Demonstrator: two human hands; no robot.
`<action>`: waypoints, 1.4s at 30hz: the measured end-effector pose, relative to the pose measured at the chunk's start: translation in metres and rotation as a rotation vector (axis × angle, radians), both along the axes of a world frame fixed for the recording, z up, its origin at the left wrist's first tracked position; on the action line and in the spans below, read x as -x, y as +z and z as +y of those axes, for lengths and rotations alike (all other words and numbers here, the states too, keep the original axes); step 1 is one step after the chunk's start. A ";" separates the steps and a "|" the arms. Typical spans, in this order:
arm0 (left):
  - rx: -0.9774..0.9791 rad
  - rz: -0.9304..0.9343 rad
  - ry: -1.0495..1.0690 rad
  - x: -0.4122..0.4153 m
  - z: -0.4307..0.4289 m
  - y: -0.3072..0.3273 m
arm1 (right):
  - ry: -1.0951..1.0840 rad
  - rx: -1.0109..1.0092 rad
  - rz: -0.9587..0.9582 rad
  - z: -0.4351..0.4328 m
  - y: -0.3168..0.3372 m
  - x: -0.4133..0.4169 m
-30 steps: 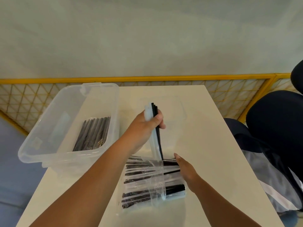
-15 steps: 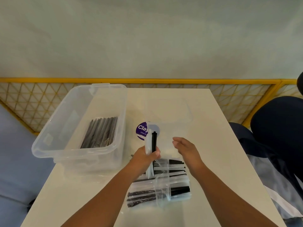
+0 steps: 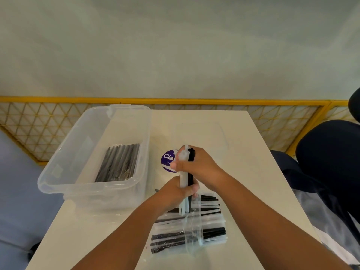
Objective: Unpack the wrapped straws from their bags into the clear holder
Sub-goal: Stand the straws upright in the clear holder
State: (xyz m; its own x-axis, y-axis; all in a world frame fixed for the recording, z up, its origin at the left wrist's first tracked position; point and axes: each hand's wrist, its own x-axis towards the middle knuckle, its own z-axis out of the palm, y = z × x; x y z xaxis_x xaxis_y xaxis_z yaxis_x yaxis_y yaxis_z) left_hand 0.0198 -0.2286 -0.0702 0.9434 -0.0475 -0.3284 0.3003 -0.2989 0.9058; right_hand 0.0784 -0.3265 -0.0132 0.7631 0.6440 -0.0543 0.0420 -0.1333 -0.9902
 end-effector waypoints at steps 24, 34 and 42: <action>0.300 -0.267 -0.005 -0.074 0.009 0.106 | 0.148 0.217 -0.401 -0.004 0.146 -0.078; -0.301 -0.283 0.262 -0.109 0.035 0.072 | -0.116 0.194 -0.405 0.007 0.118 -0.128; -0.489 0.004 0.013 -0.110 0.054 0.035 | 0.021 0.362 -0.153 0.027 0.030 -0.139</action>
State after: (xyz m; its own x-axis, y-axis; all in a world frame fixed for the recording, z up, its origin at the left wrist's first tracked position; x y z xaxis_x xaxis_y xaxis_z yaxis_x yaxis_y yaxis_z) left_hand 0.1300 -0.1747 -0.0347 0.9417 0.1253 -0.3124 0.3098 -0.6854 0.6590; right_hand 0.2170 -0.2996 0.0173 0.7666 0.6199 -0.1675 0.1919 -0.4700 -0.8615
